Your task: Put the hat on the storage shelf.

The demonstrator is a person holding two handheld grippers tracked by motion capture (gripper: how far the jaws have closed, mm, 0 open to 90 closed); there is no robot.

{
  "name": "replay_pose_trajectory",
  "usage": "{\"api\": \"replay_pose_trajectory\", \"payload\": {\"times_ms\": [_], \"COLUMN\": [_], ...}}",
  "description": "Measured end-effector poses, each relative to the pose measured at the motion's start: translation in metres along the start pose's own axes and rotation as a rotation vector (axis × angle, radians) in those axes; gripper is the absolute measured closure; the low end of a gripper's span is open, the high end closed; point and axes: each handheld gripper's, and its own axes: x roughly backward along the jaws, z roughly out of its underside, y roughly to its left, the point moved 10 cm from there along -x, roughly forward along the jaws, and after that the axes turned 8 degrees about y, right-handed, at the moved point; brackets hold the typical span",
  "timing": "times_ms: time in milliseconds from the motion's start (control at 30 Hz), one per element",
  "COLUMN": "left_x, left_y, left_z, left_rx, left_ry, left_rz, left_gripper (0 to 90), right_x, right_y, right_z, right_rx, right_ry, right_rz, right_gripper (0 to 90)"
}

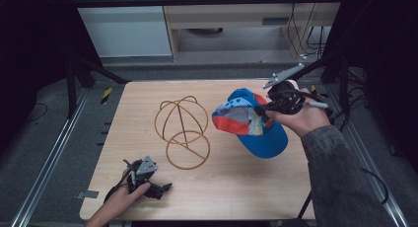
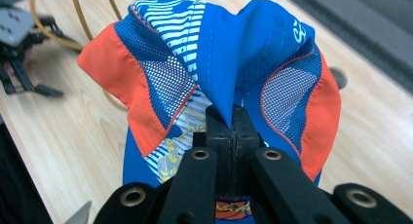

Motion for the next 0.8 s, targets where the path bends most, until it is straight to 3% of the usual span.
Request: {"api": "replay_pose_trajectory", "payload": {"times_ms": [233,400,800], "left_x": [0.000,0.000,0.000], "left_y": [0.000,0.000,0.000], "left_z": [0.000,0.000,0.000], "left_rx": [0.000,0.000,-0.003], "left_ry": [0.000,0.000,0.001], "left_rz": [0.000,0.000,-0.001], "left_gripper": [0.0,0.0,0.0], "right_x": [0.029,0.032,0.037], "right_y": [0.002,0.008,0.040], "right_z": [-0.036,-0.048,-0.082], "right_rx": [0.032,0.048,0.122], "right_ry": [-0.061,-0.070,-0.125], "right_rz": [0.030,0.031,0.022], "right_gripper": [90.0,90.0,90.0]}}
